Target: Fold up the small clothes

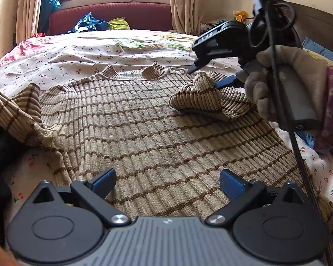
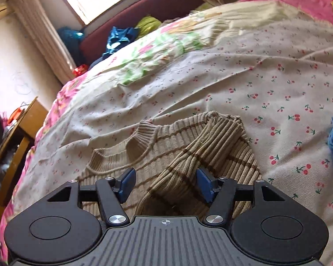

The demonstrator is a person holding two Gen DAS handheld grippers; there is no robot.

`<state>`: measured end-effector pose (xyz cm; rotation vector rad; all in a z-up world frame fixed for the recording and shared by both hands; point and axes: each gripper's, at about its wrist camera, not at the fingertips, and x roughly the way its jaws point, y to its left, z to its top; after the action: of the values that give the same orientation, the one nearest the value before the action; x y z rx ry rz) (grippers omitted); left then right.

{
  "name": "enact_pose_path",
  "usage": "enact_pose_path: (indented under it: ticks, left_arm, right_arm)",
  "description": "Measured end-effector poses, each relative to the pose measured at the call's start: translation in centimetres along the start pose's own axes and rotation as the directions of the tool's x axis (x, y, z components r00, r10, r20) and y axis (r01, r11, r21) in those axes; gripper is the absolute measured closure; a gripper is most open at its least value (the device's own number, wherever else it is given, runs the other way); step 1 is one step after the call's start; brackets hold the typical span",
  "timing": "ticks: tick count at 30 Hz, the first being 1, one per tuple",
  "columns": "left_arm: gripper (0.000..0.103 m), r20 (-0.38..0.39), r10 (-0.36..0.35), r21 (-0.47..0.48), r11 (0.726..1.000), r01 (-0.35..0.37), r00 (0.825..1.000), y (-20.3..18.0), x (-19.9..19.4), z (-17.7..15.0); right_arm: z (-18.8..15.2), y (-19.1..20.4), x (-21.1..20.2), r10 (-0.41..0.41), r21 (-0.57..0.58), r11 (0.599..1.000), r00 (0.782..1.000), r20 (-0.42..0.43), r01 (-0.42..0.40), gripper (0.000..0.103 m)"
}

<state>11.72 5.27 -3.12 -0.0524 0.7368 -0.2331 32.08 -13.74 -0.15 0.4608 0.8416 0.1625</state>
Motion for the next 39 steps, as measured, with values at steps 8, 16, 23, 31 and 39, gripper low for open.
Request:
enact_pose_path:
  ticks: [8,16,23,31,39]
  left_arm:
    - [0.0,0.031,-0.01,-0.038,0.999,0.011,0.999,0.8,-0.6,0.2]
    - [0.0,0.031,-0.007,-0.075,0.997,0.009,1.0,1.4,-0.5,0.2]
    - [0.0,0.035,-0.004,-0.082,0.997,0.007,0.999,1.5,-0.4,0.3]
    - [0.0,0.027,0.034,-0.047,0.998,-0.032,0.999,0.6,0.1,0.1]
    - [0.0,0.026,0.028,-0.047,0.999,-0.027,0.999,0.8,0.2,0.1]
  right_arm:
    - [0.3,2.5,-1.3,-0.042,-0.165,0.985,0.994,0.105,0.059,0.09]
    - [-6.0,11.8,-1.3,0.149,-0.676,0.725,0.988,-0.035,-0.133,0.084]
    - [-5.5,7.1,-5.5,0.191,-0.584,0.794,0.981,-0.022,-0.168,0.076]
    - [-5.0,5.0,-6.0,0.192,-0.589,0.787,0.98,-0.054,-0.186,0.065]
    - [-4.7,8.4,-0.3,0.174,-0.58,0.774,0.967,-0.186,-0.252,0.057]
